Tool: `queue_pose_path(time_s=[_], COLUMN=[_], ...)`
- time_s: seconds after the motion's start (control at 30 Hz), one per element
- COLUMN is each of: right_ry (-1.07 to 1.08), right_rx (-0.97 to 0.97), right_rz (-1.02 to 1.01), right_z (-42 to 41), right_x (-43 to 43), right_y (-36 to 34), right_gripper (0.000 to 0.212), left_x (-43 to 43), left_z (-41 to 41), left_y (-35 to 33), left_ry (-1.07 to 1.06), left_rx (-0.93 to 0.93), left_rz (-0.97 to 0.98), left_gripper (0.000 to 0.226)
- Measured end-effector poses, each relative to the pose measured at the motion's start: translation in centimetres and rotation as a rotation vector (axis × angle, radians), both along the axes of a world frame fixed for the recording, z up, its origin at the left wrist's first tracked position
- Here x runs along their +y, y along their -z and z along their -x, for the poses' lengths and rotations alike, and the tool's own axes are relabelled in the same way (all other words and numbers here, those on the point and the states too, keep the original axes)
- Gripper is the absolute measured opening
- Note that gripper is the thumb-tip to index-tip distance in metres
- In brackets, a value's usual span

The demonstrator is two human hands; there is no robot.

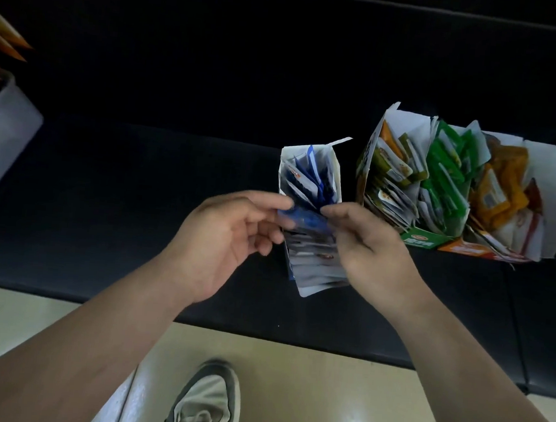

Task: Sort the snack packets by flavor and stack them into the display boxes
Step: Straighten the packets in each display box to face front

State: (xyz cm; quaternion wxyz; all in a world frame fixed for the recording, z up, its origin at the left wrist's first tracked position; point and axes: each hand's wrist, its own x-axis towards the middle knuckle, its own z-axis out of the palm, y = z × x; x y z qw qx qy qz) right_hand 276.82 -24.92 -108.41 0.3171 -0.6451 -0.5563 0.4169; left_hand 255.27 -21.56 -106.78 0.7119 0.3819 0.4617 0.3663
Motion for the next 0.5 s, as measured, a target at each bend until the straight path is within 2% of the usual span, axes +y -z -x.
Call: queue_pose_path(time_s=[0.03,0.07,0.13,0.17,0.27,0.37,0.5], right_ry=[-0.008,-0.014,-0.005,0.010,0.023,0.031,-0.024], right_rx=[-0.001,-0.008,-0.020,-0.016,-0.010,-0.021,0.021], right_rz=[0.011,0.020,0.026,0.025,0.000,-0.002,0.008], right_z=[0.0,0.0,-0.1,-0.1,0.0,0.4,0.3], right_x=[0.0,0.0,-0.1,-0.1,0.0,0.2,-0.1], right_y=[0.1,0.2,0.3,0.2,-0.1,-0.3,0.1], right_gripper=[0.045,0.049,0.046,0.041,0.024,0.026,0.029], left_x=[0.0,0.1,0.4,0.6,1.5,1.7,0.6], left_z=[0.2,0.3,0.1,0.1,0.2,-0.3,-1.5], left_y=[0.0,0.1,0.3,0.3,-0.1,-0.1,1.1], left_ry=[-0.010,-0.023,-0.053,-0.082,-0.230,-0.287,-0.290], left_rx=[0.003,0.084,0.331,0.385,0.290,0.081,-0.056], left_rz=[-0.037,-0.109,-0.288,-0.347,-0.390,-0.229,-0.038], left_gripper=[0.039,0.037,0.022,0.012,0.007,0.010,0.012])
